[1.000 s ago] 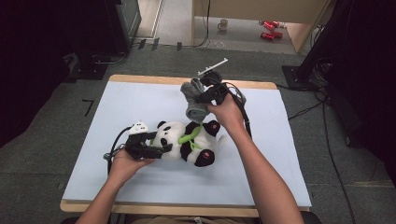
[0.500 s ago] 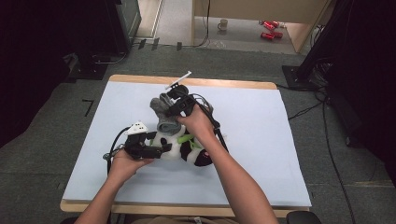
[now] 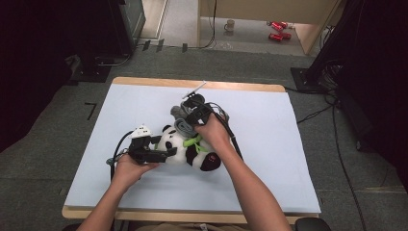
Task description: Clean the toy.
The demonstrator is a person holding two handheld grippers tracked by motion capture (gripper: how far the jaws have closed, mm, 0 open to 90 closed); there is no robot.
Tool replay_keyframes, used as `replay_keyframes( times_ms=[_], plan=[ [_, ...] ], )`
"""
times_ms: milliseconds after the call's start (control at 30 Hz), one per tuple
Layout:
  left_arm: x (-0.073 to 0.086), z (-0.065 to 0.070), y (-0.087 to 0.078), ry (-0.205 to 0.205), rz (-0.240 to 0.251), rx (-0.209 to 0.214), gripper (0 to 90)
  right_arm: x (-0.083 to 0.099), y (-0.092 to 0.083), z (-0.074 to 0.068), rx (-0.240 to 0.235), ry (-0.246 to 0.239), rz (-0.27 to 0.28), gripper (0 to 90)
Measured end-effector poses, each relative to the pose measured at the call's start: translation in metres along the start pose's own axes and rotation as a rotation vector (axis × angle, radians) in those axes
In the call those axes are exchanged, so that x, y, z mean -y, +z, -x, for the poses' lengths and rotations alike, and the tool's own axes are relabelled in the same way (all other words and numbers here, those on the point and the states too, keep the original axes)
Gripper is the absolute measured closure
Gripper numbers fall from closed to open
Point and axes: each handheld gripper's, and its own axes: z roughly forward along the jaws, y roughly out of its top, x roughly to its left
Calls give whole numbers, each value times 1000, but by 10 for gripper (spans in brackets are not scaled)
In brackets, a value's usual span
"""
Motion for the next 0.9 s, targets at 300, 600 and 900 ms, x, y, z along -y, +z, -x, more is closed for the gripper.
replay_keyframes(
  times_ms=[300, 600, 900],
  plan=[
    [1, 0, 1, 3, -11, 6, 167, 24, -22, 34, 14, 82, 21, 779],
    [1, -6, 2, -8, 13, 34, 166, 34, -42, 54, 62, 115, 32, 780],
    [-1, -4, 0, 36, 20, 18, 166, 23, -79, 34, -24, 60, 162, 778]
  ],
)
